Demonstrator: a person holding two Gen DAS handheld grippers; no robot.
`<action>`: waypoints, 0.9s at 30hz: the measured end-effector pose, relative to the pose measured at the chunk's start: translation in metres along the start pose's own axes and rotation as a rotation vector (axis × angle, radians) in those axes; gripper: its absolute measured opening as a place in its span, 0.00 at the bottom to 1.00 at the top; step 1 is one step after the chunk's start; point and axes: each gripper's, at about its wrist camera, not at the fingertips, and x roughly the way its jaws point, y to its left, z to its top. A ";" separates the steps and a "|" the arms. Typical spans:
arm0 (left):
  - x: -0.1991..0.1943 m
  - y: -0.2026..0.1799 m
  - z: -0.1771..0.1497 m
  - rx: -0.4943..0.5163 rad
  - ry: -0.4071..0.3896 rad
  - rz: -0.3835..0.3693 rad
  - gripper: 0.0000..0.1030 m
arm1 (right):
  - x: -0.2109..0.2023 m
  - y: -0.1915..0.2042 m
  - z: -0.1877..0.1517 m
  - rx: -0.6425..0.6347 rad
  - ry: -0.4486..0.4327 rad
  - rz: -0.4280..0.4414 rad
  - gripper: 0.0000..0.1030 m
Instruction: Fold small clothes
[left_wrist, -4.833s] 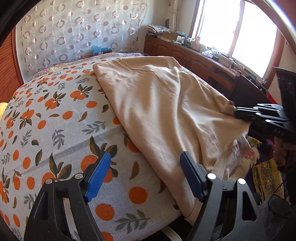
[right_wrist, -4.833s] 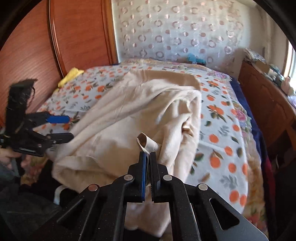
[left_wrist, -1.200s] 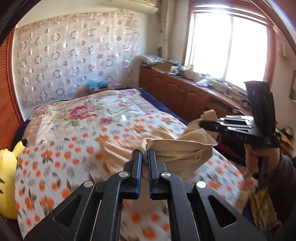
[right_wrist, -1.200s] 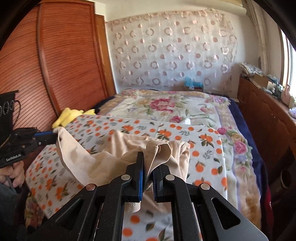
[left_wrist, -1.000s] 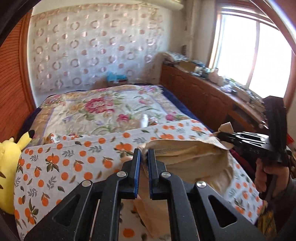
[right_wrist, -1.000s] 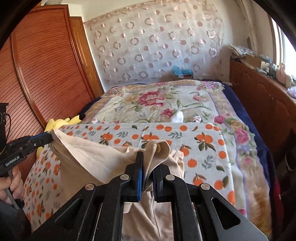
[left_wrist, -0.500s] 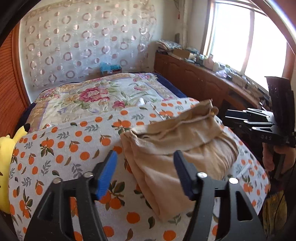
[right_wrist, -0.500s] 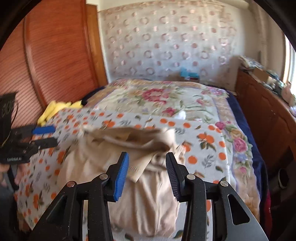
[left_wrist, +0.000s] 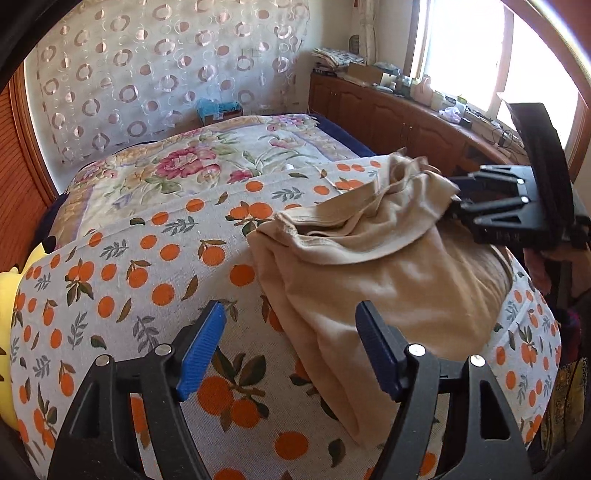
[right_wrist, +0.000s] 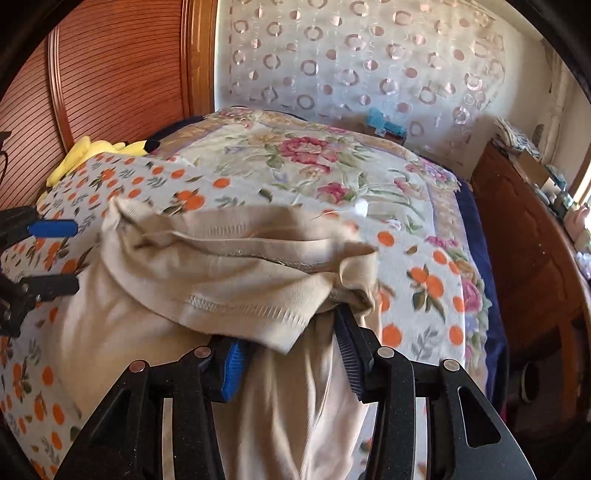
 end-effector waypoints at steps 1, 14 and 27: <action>0.004 0.003 0.003 -0.004 0.006 -0.004 0.72 | 0.006 0.000 0.005 -0.006 -0.003 -0.012 0.45; 0.064 0.035 0.061 -0.040 0.029 0.037 0.72 | 0.052 -0.044 0.013 0.126 -0.067 -0.002 0.45; 0.039 0.049 0.042 -0.071 0.008 0.031 0.72 | -0.025 -0.051 -0.064 0.182 -0.036 0.111 0.45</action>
